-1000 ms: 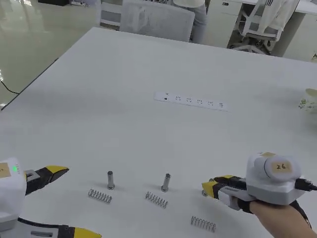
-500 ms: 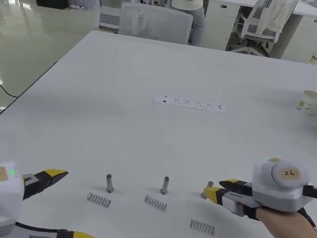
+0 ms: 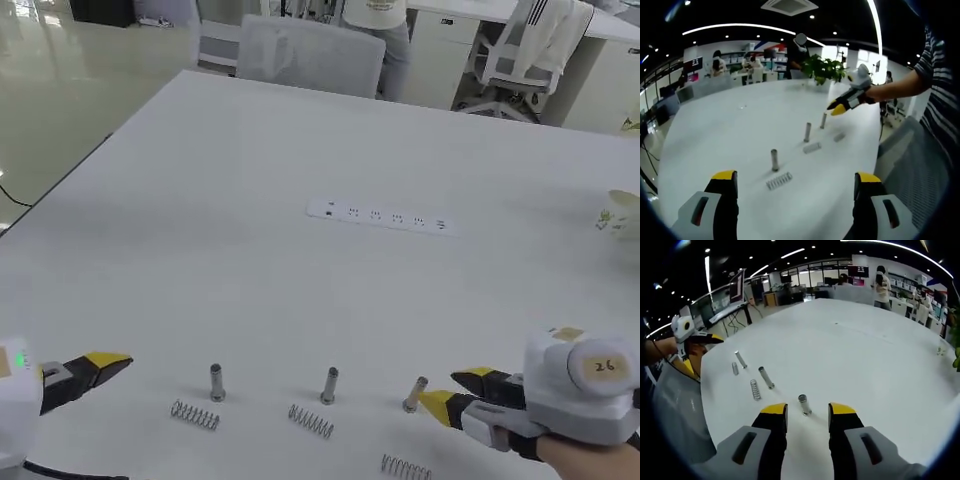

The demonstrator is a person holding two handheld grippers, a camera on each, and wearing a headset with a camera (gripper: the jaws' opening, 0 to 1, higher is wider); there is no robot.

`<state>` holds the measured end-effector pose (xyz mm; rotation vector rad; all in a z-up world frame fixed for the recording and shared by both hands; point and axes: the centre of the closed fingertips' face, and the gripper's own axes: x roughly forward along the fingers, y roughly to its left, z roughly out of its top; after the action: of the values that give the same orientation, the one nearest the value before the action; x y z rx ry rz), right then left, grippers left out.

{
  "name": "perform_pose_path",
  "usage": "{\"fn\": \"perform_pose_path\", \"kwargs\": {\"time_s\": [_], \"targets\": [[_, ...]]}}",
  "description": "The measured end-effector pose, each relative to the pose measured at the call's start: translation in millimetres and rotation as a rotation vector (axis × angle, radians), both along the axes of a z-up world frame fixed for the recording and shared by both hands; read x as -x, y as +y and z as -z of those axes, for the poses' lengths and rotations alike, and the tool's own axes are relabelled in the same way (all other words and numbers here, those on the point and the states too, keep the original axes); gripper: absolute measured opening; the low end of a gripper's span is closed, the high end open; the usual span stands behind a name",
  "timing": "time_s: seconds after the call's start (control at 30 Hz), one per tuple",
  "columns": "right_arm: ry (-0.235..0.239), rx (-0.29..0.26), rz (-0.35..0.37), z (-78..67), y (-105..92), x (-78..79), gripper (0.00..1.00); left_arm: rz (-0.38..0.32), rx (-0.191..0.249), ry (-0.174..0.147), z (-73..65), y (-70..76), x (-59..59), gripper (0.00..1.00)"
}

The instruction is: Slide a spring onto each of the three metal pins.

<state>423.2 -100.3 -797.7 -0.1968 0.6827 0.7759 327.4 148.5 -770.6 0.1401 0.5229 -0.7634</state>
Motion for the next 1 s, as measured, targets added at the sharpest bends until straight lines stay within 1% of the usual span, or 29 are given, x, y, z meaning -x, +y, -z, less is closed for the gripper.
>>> {"fn": "perform_pose_path", "kwargs": {"time_s": [0.03, 0.17, 0.2, 0.33, 0.4, 0.43, 0.47, 0.63, 0.83, 0.87, 0.93, 1.0], "targets": [[-0.008, 0.007, -0.014, -1.1, -0.1, 1.5, 0.31, -0.001, 0.000, -0.001, -0.5, 0.1, -0.5, 0.94], [-0.011, 0.025, -0.056, -2.4, 0.0, 7.5, 0.31, -0.001, -0.001, -0.001, -1.2, 0.2, -1.2, 0.94], [-0.009, 0.034, -0.073, -2.0, -0.1, 9.9, 0.31, -0.001, -0.002, 0.000, -1.2, 0.3, -1.3, 0.94], [-0.007, 0.033, -0.117, -4.1, 3.5, 19.0, 0.31, -0.001, -0.001, 0.001, -1.2, 0.1, -1.0, 0.93], [-0.003, 0.049, -0.156, -2.7, 5.1, 24.7, 0.30, -0.001, -0.001, 0.002, -1.0, 0.0, -0.4, 0.93], [-0.006, 0.061, -0.173, -2.0, 5.4, 26.5, 0.30, -0.001, -0.001, 0.002, -0.8, 0.1, -0.2, 0.93], [-0.006, 0.082, -0.205, 0.1, 5.5, 30.3, 0.30, -0.001, -0.002, 0.004, -0.4, 0.2, 0.2, 0.93], [-0.007, 0.130, -0.288, 4.6, 8.4, 41.7, 0.29, -0.002, -0.002, 0.007, 0.3, 0.3, 1.6, 0.93], [-0.014, 0.215, -0.423, 11.1, 12.7, 55.4, 0.27, -0.002, -0.003, 0.011, 1.3, 0.3, 2.3, 0.93], [-0.021, 0.227, -0.448, 11.6, 14.6, 57.5, 0.27, -0.002, -0.002, 0.012, 1.3, 0.2, 2.3, 0.93], [-0.029, 0.255, -0.484, 13.6, 15.2, 59.9, 0.26, -0.002, -0.003, 0.012, 1.1, 0.0, 2.2, 0.93], [-0.032, 0.262, -0.497, 14.1, 16.8, 61.0, 0.25, -0.001, -0.001, 0.011, 0.2, -0.5, 1.9, 0.93]]}}
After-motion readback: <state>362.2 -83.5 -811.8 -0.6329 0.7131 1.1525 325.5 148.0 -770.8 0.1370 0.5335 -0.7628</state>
